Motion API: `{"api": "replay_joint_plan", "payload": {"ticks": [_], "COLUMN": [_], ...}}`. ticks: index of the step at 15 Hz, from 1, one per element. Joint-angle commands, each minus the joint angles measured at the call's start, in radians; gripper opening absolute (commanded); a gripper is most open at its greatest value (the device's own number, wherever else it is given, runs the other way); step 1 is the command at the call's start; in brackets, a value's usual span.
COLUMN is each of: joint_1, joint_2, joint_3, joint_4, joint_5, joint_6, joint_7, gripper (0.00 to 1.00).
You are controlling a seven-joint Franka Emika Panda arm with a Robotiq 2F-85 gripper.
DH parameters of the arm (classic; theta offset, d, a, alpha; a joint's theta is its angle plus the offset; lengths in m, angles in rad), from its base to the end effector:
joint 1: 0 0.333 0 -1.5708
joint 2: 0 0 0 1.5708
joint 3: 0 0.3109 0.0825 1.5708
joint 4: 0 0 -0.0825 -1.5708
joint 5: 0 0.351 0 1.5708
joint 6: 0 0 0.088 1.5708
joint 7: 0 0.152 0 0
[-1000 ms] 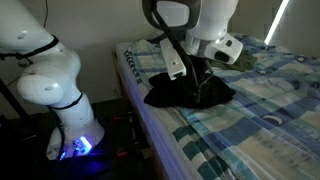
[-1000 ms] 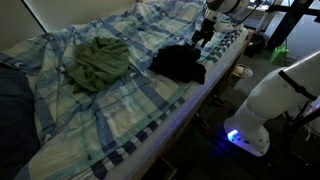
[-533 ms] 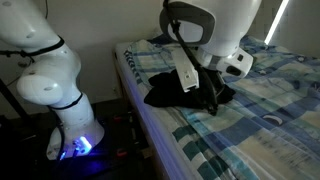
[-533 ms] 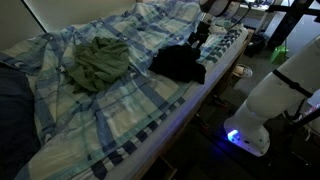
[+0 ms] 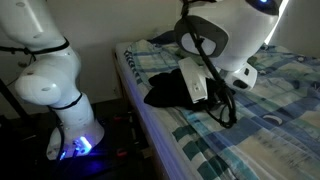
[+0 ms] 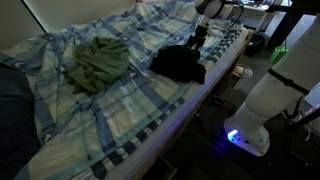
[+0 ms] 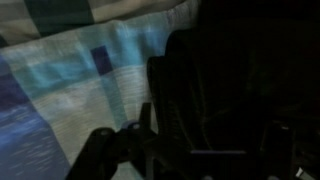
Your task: Unfold the black shirt
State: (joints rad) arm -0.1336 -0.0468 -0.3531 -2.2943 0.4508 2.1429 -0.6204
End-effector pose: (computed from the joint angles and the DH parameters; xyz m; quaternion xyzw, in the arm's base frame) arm 0.4317 -0.1888 0.3370 -0.9784 0.0651 -0.0539 0.1889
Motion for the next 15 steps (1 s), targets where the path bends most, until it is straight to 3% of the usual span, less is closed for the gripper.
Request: {"api": "replay_joint_plan", "payload": {"ticks": [1,9,15], "joint_1": [-0.038,-0.049,-0.032], "joint_2": [0.037,-0.006,-0.074], "joint_3": [0.040,0.074,0.100], "joint_4": [0.033,0.060,0.068], "joint_5": [0.003,-0.017,-0.038], "joint_6": [-0.034,-0.071,-0.107], "joint_7": [0.008,0.031,0.030], "gripper": [0.58,0.01,0.02]}}
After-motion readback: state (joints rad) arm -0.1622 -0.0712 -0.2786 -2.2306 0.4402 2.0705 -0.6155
